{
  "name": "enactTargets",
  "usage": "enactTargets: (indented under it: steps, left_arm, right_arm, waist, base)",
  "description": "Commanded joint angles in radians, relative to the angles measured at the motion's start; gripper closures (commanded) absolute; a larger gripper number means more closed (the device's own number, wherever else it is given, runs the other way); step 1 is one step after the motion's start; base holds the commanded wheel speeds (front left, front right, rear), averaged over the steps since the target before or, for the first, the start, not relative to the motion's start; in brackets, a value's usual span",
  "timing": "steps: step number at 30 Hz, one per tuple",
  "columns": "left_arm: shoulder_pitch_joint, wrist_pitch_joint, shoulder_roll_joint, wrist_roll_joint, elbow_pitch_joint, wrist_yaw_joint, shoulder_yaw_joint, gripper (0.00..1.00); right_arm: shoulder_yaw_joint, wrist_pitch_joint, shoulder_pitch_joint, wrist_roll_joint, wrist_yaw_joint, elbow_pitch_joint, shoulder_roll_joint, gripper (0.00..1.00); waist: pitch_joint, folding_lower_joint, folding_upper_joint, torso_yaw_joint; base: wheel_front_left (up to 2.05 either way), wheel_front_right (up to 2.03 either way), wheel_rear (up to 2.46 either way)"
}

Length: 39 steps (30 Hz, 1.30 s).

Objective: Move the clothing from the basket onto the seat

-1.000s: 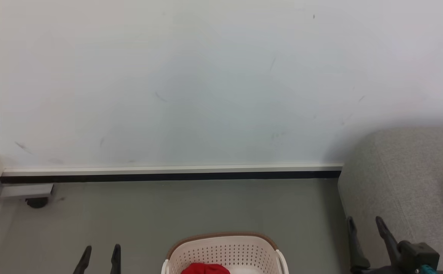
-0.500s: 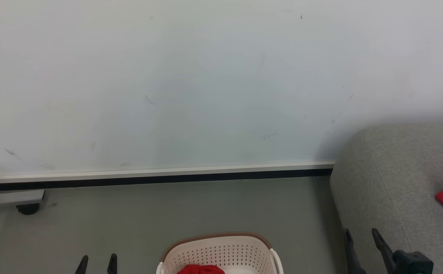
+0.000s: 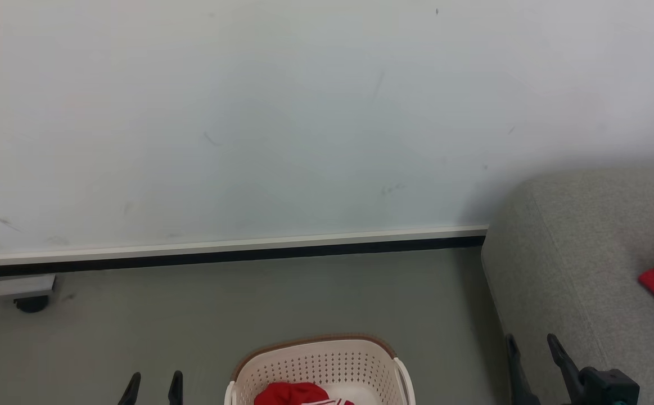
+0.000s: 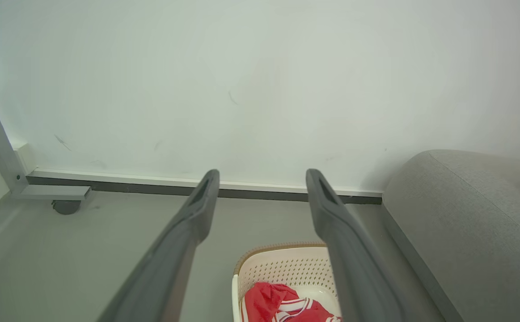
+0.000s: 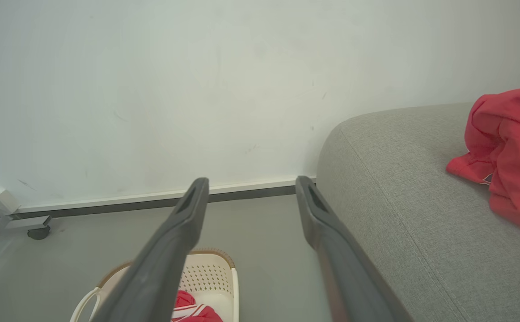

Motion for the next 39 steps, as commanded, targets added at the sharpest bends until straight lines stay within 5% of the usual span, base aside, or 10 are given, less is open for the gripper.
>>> enactTargets:
  steps: [1,9,17,30,39]
  left_arm:
    - [-0.005,-0.004,-0.004,0.007,-0.001,-0.008,0.003,0.0]
    - [-0.101,0.052,-0.005,0.049,0.115,-0.067,-0.09,0.0]
    - [-0.449,0.232,0.011,0.126,0.379,-0.118,-0.3,0.0]
    - [-0.902,0.272,-0.006,0.067,0.769,-0.121,-0.525,0.0]
    - [-1.014,0.311,-0.054,0.03,0.972,-0.121,-0.571,0.0]
  right_arm:
    - [0.003,0.001,-0.005,0.0,0.0,-0.003,0.001,0.0]
    - [0.021,0.013,-0.029,-0.018,0.0,-0.054,0.001,0.0]
    - [0.059,0.011,-0.129,-0.026,0.0,-0.181,0.001,0.0]
    - [0.039,-0.08,-0.16,-0.035,0.0,-0.381,0.001,0.0]
    - [0.031,-0.098,-0.107,-0.038,0.0,-0.464,0.001,0.0]
  waist:
    - [0.006,-0.0001,0.0,-0.004]
    - [0.093,-0.0001,0.0,-0.033]
    - [0.405,-0.0001,0.0,-0.093]
    - [0.819,-0.0001,0.0,-0.13]
    - [0.938,-0.0001,0.0,-0.108]
  base:
    - [0.0,0.0,0.0]
    - [0.0,0.0,0.0]
    - [0.0,0.0,0.0]
    - [0.0,0.0,0.0]
    - [0.0,0.0,0.0]
